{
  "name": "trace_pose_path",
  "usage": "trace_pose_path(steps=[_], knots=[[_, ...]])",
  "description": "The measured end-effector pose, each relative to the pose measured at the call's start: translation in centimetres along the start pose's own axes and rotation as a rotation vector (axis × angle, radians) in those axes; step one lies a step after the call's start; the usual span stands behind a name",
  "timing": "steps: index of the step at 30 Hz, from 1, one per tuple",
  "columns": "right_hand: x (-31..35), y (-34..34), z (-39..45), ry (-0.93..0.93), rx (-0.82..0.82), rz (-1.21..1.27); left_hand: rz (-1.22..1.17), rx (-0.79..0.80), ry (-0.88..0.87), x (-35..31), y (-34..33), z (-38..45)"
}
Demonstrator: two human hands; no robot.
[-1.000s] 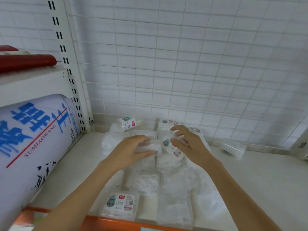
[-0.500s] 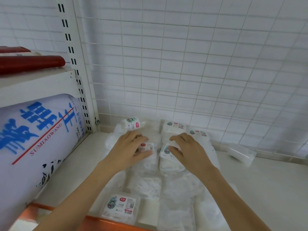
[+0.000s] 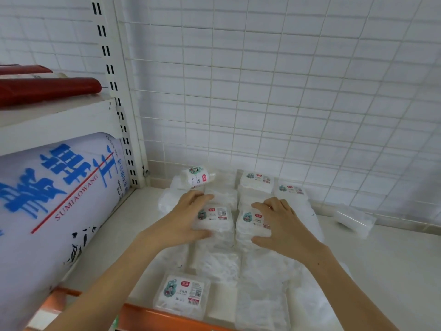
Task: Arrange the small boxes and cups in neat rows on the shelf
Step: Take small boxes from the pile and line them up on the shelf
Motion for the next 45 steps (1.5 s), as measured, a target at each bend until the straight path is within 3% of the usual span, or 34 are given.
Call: trace_pose_path(steps=[6,13,18,24,29,36,45], knots=[[0.6,-0.1,-0.1,-0.053,0.02,0.109,0.04,-0.081,-0.026,-0.1,-0.4,-0.2],[1.0,1.1,-1.7,-0.09,-0.077,0.277,0.024,-0.172,-0.082,-0.7,-0.1,0.1],[-0.8,3.2,-5.4,-0.146,-0.223,0.41,-0.061,-0.258,-0.094,-4.0,0.7,1.6],[-6.9,6.5,-14.5,-0.224,-0.46,0.364,-0.17,-0.228,-0.335,-13.4,-1.6,4.7],[-13.0,6.9,-26.0,-0.457,-0.576,0.305,-0.37,-0.093,-0.463,-22.1,-8.7,5.7],[-19.3,3.7,-42.3,-0.856,-0.603,0.315,-0.471,0.118,-0.586,-33.3,-20.9,5.4],[-22.4,0.8,-57.7,-1.143,-0.607,0.274,-0.557,0.288,-0.69,-44.2,-31.9,3.7]])
Point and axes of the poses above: each hand's wrist, its own z-axis towards the middle knuckle, its own y-axis out of the back of the hand, x = y × z, the point moved 3 cm from there along z, towards the middle knuckle, and after that the axes turned 14 degrees about -y, right-handed, at the moved point
